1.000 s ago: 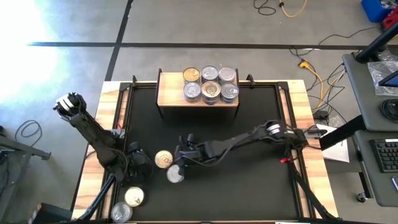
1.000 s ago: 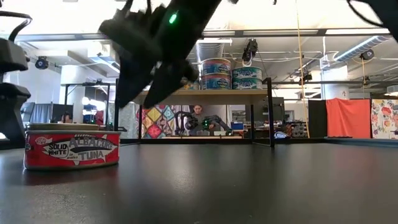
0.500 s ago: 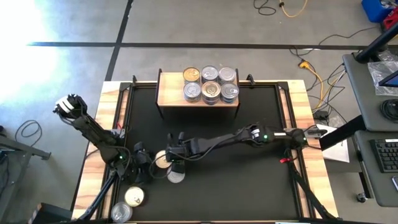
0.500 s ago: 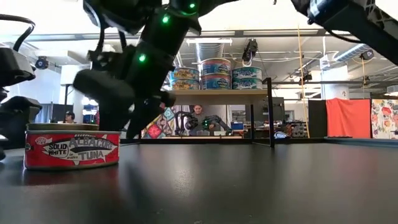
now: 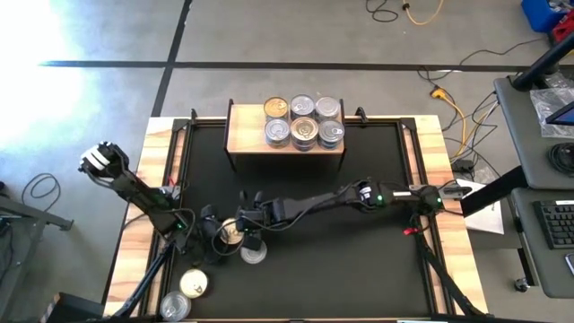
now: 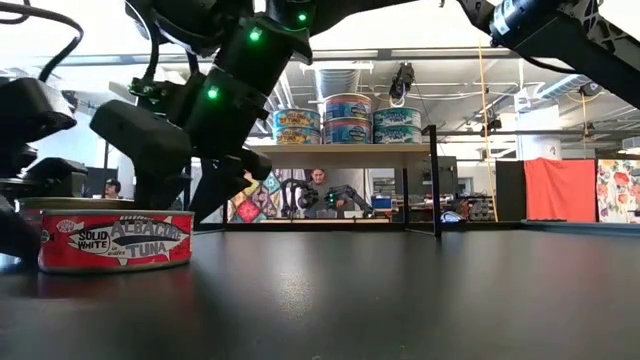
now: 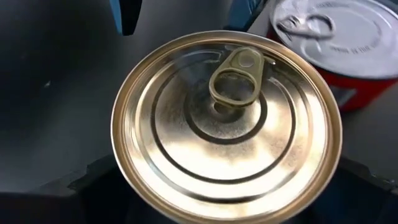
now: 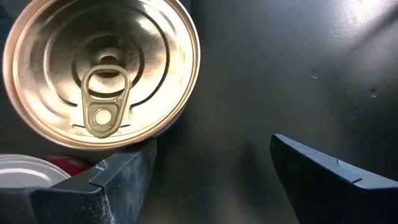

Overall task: Stack canned seafood by type on shelf
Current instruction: Put the top pink tuna can on the shelf

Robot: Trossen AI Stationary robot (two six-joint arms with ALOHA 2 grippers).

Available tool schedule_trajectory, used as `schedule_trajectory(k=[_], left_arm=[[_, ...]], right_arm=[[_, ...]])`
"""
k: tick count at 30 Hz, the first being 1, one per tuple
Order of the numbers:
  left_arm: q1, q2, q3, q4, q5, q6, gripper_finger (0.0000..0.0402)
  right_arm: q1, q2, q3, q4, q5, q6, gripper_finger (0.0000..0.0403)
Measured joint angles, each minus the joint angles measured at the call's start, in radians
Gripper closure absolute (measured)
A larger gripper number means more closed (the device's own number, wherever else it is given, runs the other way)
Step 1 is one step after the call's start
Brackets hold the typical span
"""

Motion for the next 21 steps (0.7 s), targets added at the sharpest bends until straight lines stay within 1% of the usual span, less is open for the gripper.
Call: schedule_trajectory(k=[6, 11, 13, 16, 21], left_arm=[[0.031, 0.064, -0.004, 0.155, -0.015, 0.083, 0.0018], [0.032, 0.133, -0.011, 0.25, -0.047, 0.087, 0.0018], [0.032, 0.163, -0.027, 0.32, -0.065, 0.094, 0.0018], [0.032, 0.211, -0.068, 0.469, -0.081, 0.126, 0.0018], [0.032, 0.296, -0.119, 0.672, -0.105, 0.179, 0.0018]], right_arm=[[-0.002, 0.0, -0.002, -0.052, -0.003, 0.019, 0.0085], [-0.007, 0.0, -0.002, -0.076, -0.015, 0.018, 0.0084], [-0.012, 0.0, -0.002, -0.08, -0.031, 0.017, 0.0086], [-0.016, 0.0, -0.002, -0.087, -0.035, 0.014, 0.0087], [-0.023, 0.0, -0.002, -0.089, -0.05, 0.007, 0.0081]])
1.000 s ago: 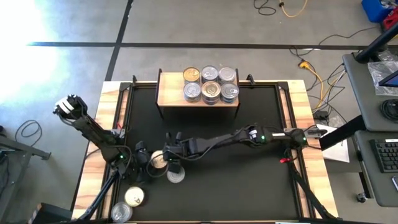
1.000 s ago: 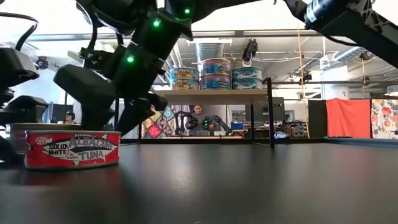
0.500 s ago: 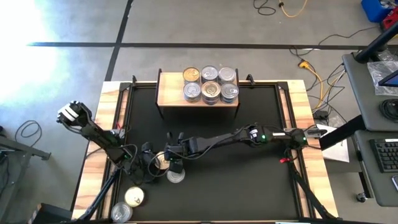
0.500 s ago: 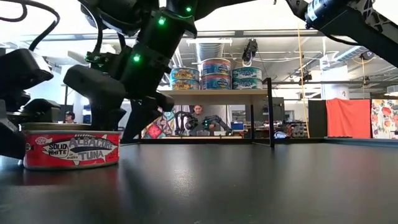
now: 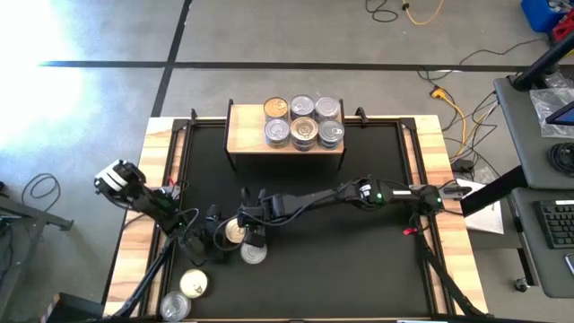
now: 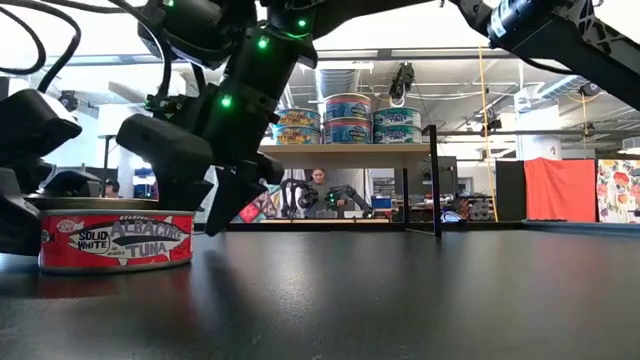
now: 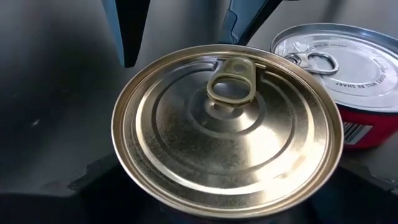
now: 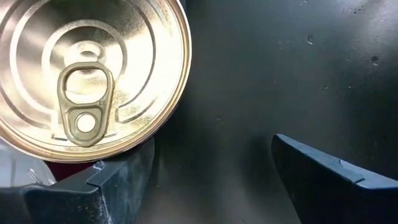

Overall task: Stack canned seafood by type on shelf
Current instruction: Put the top pink tuna can on the shelf

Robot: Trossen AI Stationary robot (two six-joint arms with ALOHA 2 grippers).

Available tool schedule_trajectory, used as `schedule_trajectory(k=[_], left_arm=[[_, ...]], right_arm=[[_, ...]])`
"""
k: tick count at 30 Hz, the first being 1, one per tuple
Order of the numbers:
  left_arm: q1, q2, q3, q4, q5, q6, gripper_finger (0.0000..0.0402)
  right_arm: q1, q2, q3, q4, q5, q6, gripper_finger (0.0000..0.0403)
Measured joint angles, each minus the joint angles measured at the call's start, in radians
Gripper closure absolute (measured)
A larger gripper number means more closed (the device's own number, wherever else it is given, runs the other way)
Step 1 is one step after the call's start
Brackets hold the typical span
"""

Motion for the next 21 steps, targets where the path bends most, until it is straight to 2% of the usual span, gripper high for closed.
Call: schedule_trajectory(k=[8, 11, 16, 21], left_arm=[[0.01, 0.179, -0.013, 0.293, -0.041, 0.133, 0.0012], [0.012, 0.229, -0.009, 0.367, -0.045, 0.133, 0.001], [0.013, 0.224, -0.032, 0.389, -0.035, 0.078, 0.0027], [0.018, 0.144, -0.066, 0.41, -0.01, 0.052, 0.0038]], right_arm=[[-0.009, 0.0, 0.0, -0.029, -0.027, -0.019, 0.0078], [-0.012, 0.0, 0.0, -0.033, -0.031, -0.017, 0.0076], [-0.012, -0.005, 0.005, -0.037, -0.022, 0.007, 0.0082], [-0.013, -0.044, 0.009, -0.084, -0.013, 0.032, 0.0086]])
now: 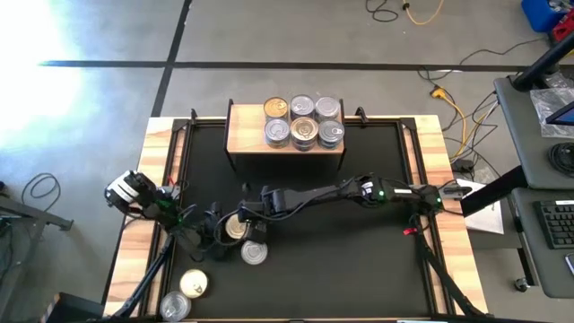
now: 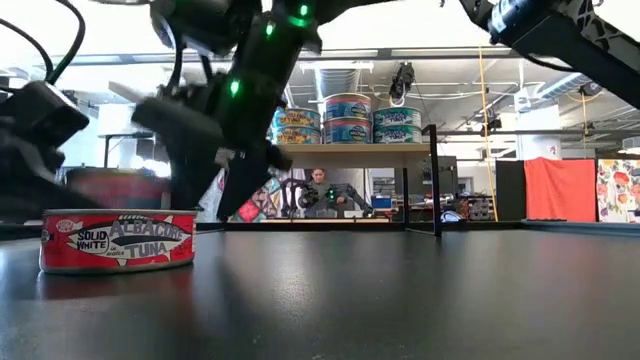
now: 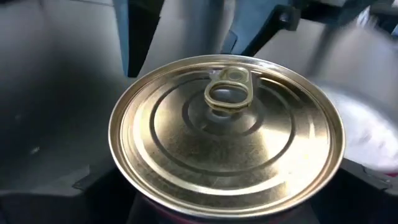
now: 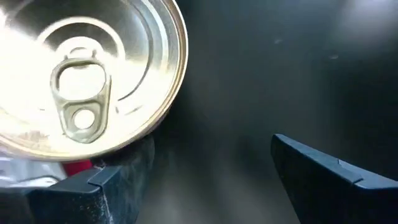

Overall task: Stack canned seafood by type on shelf
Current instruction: Put the top pink tuna can on the shelf

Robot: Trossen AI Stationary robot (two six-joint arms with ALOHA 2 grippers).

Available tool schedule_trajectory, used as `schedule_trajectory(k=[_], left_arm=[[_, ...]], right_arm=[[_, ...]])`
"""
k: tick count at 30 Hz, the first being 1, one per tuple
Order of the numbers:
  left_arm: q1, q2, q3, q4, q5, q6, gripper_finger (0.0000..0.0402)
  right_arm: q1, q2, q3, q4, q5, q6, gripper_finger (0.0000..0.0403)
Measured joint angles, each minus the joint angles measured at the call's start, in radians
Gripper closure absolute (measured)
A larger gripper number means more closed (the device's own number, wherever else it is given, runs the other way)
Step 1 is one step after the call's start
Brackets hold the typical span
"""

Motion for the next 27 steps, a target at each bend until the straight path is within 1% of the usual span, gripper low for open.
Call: schedule_trajectory(k=[4, 7, 9, 12, 14, 16, 20, 24, 25, 26, 27], left_arm=[[0.009, -0.125, -0.032, -0.004, 0.016, -0.019, 0.0038], [0.04, -0.246, -0.023, -0.07, 0.056, 0.009, 0.0038], [0.081, -0.33, -0.016, -0.158, 0.098, 0.016, 0.0038], [0.177, -0.455, 0.012, -0.334, 0.144, 0.066, 0.0038], [0.246, -0.534, 0.059, -0.49, 0.171, 0.116, 0.0038], [0.321, -0.602, 0.114, -0.647, 0.22, 0.171, 0.0038], [0.462, -0.726, 0.239, -0.881, 0.308, 0.268, 0.0038], [0.588, -0.832, 0.392, -1.195, 0.31, 0.349, 0.0038], [0.615, -0.856, 0.437, -1.254, 0.31, 0.377, 0.0038], [0.641, -0.873, 0.484, -1.298, 0.314, 0.405, 0.0038], [0.669, -0.887, 0.528, -1.343, 0.336, 0.437, 0.0038]], right_arm=[[0.001, -0.068, 0.001, -0.033, 0.03, 0.04, 0.0081], [0.003, -0.145, 0.0, -0.052, 0.043, 0.039, 0.0075], [0.003, -0.195, 0.003, -0.042, 0.06, 0.042, 0.0074], [0.003, -0.261, 0.003, -0.062, 0.139, 0.039, 0.008], [0.003, -0.301, 0.003, -0.053, 0.183, 0.036, 0.0086], [0.0, -0.338, 0.003, -0.032, 0.211, 0.033, 0.0092], [-0.004, -0.397, 0.003, 0.003, 0.256, 0.011, 0.0102], [-0.008, -0.41, 0.002, 0.007, 0.381, -0.039, 0.0113], [-0.011, -0.41, 0.001, 0.009, 0.394, -0.053, 0.0116], [-0.016, -0.41, 0.001, 0.019, 0.384, -0.073, 0.012], [-0.026, -0.411, 0.001, 0.035, 0.34, -0.094, 0.0125]])
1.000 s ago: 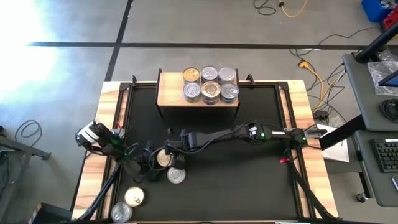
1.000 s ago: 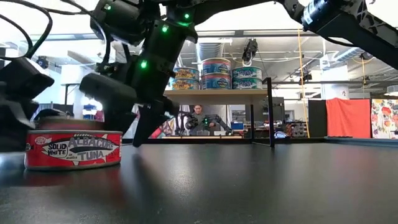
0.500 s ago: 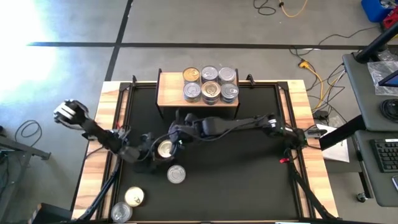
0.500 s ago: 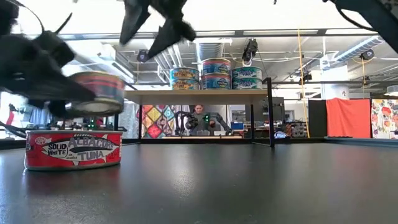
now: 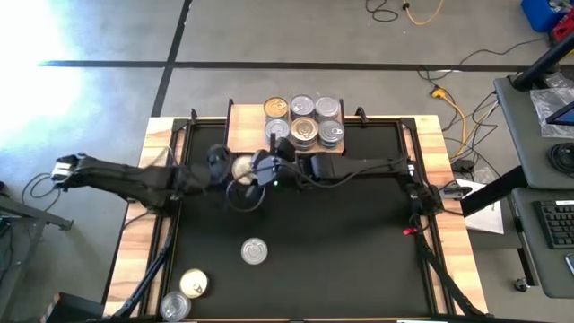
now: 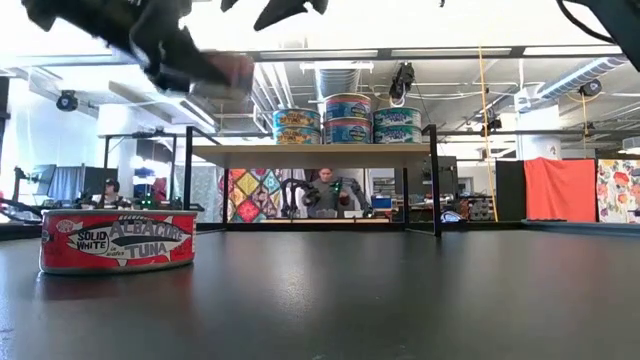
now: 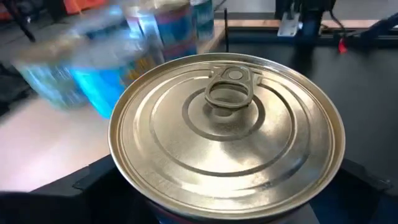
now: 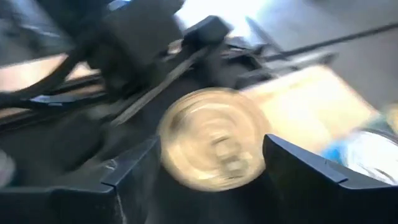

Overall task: Stack canned seafood by type on shelf
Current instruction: Put the top pink tuna can on the shelf

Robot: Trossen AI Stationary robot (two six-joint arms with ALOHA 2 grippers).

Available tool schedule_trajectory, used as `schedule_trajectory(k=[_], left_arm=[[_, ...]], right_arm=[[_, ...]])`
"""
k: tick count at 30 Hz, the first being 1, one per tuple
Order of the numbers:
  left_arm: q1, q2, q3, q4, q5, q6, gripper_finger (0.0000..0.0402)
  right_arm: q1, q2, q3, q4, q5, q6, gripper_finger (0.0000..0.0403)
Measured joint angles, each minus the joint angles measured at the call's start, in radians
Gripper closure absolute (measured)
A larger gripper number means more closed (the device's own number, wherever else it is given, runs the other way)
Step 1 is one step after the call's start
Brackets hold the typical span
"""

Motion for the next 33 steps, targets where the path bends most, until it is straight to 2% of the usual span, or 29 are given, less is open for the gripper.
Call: schedule_trajectory(k=[3, 7, 9, 13, 16, 24, 30, 33], left_arm=[[0.093, -0.01, 0.105, -0.165, 0.076, 0.062, 0.0038], [0.235, 0.003, 0.207, -0.316, 0.139, 0.12, 0.0038], [0.31, 0.018, 0.241, -0.35, 0.192, 0.146, 0.0038], [0.441, 0.069, 0.293, -0.357, 0.301, 0.197, 0.0038], [0.521, 0.122, 0.315, -0.354, 0.35, 0.218, 0.0038], [0.596, 0.232, 0.32, -0.314, 0.381, 0.222, 0.0038], [0.633, 0.268, 0.319, -0.294, 0.375, 0.221, 0.0024], [0.644, 0.291, 0.319, -0.287, 0.366, 0.221, 0.0018]], right_arm=[[-0.043, -0.003, 0.0, 0.035, -0.14, -0.056, 0.0145], [-0.11, -0.003, 0.0, 0.05, -0.168, -0.197, 0.018], [-0.147, -0.003, 0.0, 0.088, -0.196, -0.254, 0.0199], [-0.224, -0.002, 0.0, 0.158, -0.319, -0.336, 0.0239], [-0.271, 0.007, -0.001, 0.171, -0.355, -0.375, 0.0267], [-0.363, 0.008, -0.021, 0.194, -0.368, -0.391, 0.0331], [-0.405, 0.008, -0.133, 0.327, -0.557, -0.373, 0.0371], [-0.41, 0.008, -0.192, 0.389, -0.579, -0.353, 0.0385]])
